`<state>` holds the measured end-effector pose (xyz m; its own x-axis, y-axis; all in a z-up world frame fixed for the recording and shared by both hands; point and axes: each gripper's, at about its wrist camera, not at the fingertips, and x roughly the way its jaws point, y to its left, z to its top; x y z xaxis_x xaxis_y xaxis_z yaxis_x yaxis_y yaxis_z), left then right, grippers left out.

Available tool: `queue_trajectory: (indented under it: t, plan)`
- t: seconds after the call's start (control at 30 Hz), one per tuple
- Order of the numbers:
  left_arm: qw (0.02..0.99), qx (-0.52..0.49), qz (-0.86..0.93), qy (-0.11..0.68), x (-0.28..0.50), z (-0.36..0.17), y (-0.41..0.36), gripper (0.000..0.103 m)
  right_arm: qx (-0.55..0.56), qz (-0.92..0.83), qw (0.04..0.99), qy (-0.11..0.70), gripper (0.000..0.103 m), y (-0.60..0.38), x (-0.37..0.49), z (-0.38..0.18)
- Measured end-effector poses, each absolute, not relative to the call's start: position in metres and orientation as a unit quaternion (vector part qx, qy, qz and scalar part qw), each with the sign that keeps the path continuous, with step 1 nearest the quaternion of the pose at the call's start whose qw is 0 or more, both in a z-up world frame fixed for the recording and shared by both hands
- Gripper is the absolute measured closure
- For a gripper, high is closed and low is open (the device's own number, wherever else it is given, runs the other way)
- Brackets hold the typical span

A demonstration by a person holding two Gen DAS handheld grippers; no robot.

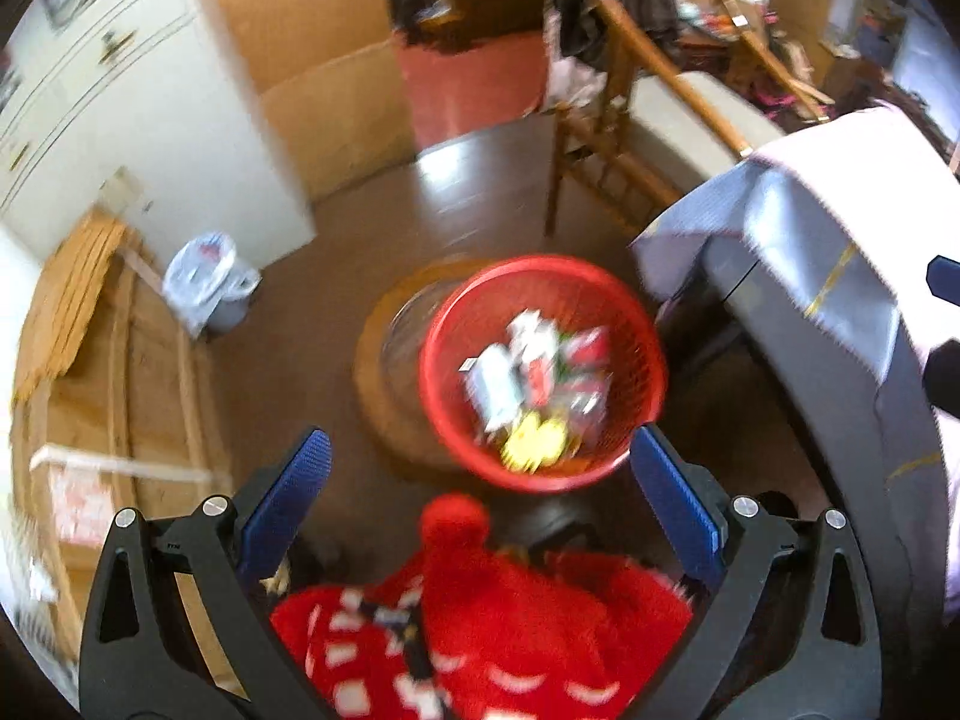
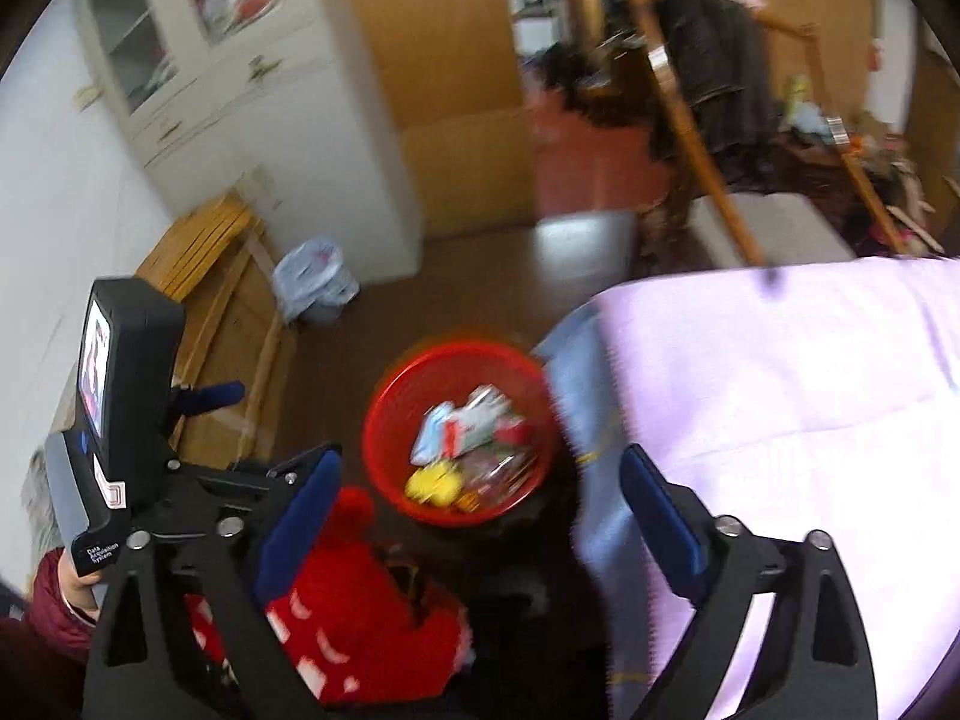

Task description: Collect trash

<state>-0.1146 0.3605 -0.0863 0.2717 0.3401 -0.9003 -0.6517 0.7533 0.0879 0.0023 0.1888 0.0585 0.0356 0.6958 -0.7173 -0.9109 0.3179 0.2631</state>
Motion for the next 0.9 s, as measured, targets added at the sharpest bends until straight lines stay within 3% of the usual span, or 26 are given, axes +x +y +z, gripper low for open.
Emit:
queue_trajectory:
  t: [0.2,0.6,0.9]
  plan:
    - [0.744,-0.179,0.365,0.531,-0.154,-0.103,0.364,0.007,-0.177,0.588,0.665,0.426,0.009,0.204,-0.023,0.023]
    - [0.757,-0.139,0.343,0.538,-0.155,-0.133,0.358,0.007,-0.226,0.554,0.679,0.425,0.009,0.217,-0.034,-0.02]
    - [0.765,-0.157,0.323,0.534,-0.15,-0.135,0.362,0.007,-0.234,0.558,0.685,0.405,0.009,0.216,-0.037,-0.023]
